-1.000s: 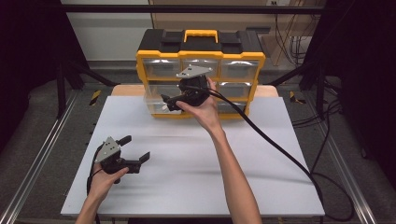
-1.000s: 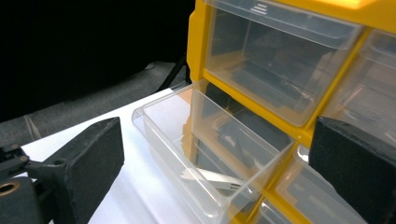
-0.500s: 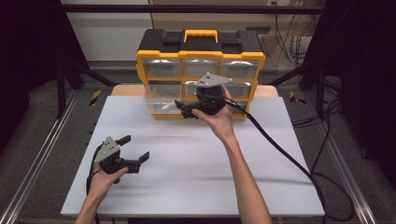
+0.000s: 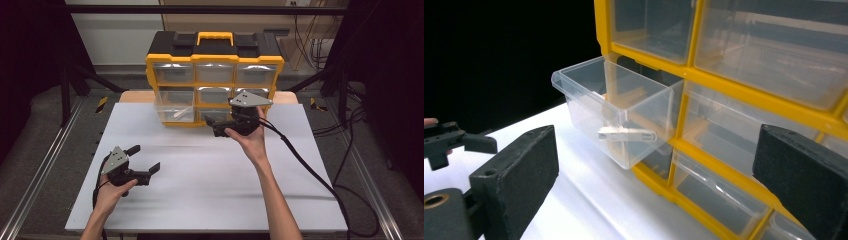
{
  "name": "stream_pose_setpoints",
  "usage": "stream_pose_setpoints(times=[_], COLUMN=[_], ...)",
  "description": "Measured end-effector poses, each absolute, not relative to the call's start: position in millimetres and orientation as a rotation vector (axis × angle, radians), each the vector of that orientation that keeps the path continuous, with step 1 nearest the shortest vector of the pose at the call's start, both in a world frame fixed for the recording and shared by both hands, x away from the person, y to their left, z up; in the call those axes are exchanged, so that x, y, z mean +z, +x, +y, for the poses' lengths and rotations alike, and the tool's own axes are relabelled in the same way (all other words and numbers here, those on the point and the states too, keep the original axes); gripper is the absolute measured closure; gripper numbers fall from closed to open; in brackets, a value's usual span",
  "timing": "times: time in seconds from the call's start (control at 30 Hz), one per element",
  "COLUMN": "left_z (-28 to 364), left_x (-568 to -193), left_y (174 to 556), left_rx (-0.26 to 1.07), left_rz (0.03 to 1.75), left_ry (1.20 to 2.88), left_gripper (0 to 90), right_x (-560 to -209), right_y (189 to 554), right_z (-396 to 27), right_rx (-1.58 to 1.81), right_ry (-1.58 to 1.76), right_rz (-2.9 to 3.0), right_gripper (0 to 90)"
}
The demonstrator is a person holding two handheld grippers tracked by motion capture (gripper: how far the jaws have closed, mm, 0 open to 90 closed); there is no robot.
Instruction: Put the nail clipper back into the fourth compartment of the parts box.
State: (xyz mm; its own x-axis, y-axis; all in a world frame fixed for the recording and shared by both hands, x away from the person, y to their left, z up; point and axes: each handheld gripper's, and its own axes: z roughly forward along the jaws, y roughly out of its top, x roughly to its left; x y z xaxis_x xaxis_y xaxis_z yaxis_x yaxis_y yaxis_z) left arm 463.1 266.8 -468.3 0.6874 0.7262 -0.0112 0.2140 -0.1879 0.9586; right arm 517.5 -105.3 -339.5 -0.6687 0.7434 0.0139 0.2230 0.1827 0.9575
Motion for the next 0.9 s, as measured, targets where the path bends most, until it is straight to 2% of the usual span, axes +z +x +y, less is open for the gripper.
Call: stream_pose_setpoints(times=[0.9], left_z=[260.1], left_x=[-466.5], left_y=[460.9], left_rx=[0.54], left_rz=[0.739], left_ry=[1.734], left_gripper=[0.0], right_x=[-407.0], right_y=[479.9], right_z=[-165.5], right_rx=[1.505], right_ry=[1.013], right_rz=[1.992], right_gripper=[4.8])
